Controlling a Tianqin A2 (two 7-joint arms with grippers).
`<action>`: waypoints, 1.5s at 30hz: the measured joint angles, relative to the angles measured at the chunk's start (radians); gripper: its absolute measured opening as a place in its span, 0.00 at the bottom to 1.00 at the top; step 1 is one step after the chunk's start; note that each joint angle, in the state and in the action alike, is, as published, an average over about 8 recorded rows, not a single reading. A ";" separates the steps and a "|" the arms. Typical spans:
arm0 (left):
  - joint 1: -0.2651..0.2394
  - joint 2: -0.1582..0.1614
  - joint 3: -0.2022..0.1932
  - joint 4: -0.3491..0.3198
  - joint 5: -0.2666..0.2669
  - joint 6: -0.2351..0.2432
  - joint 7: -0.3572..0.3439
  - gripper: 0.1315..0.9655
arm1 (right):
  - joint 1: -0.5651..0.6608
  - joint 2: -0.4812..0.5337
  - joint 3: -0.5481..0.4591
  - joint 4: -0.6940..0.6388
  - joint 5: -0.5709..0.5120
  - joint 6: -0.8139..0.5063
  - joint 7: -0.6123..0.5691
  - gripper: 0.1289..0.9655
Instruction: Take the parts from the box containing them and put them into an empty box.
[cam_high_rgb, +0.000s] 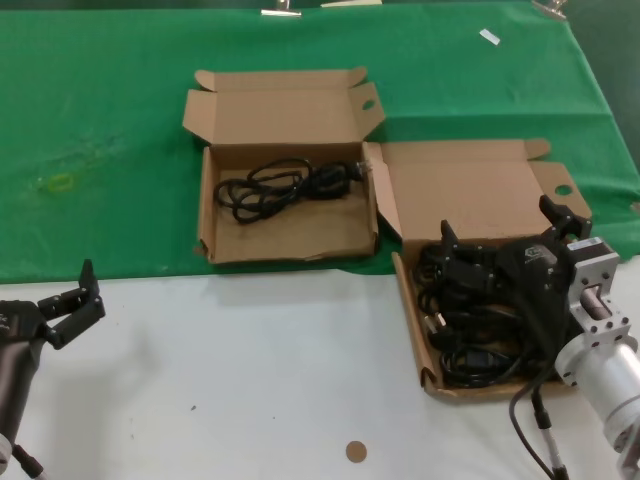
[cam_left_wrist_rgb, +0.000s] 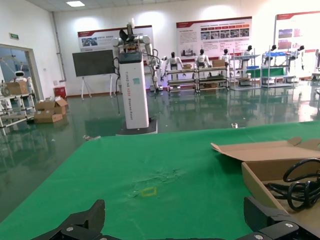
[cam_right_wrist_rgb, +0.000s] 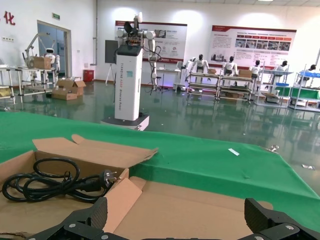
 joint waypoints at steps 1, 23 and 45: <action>0.000 0.000 0.000 0.000 0.000 0.000 0.000 1.00 | 0.000 0.000 0.000 0.000 0.000 0.000 0.000 1.00; 0.000 0.000 0.000 0.000 0.000 0.000 0.000 1.00 | 0.000 0.000 0.000 0.000 0.000 0.000 0.000 1.00; 0.000 0.000 0.000 0.000 0.000 0.000 0.000 1.00 | 0.000 0.000 0.000 0.000 0.000 0.000 0.000 1.00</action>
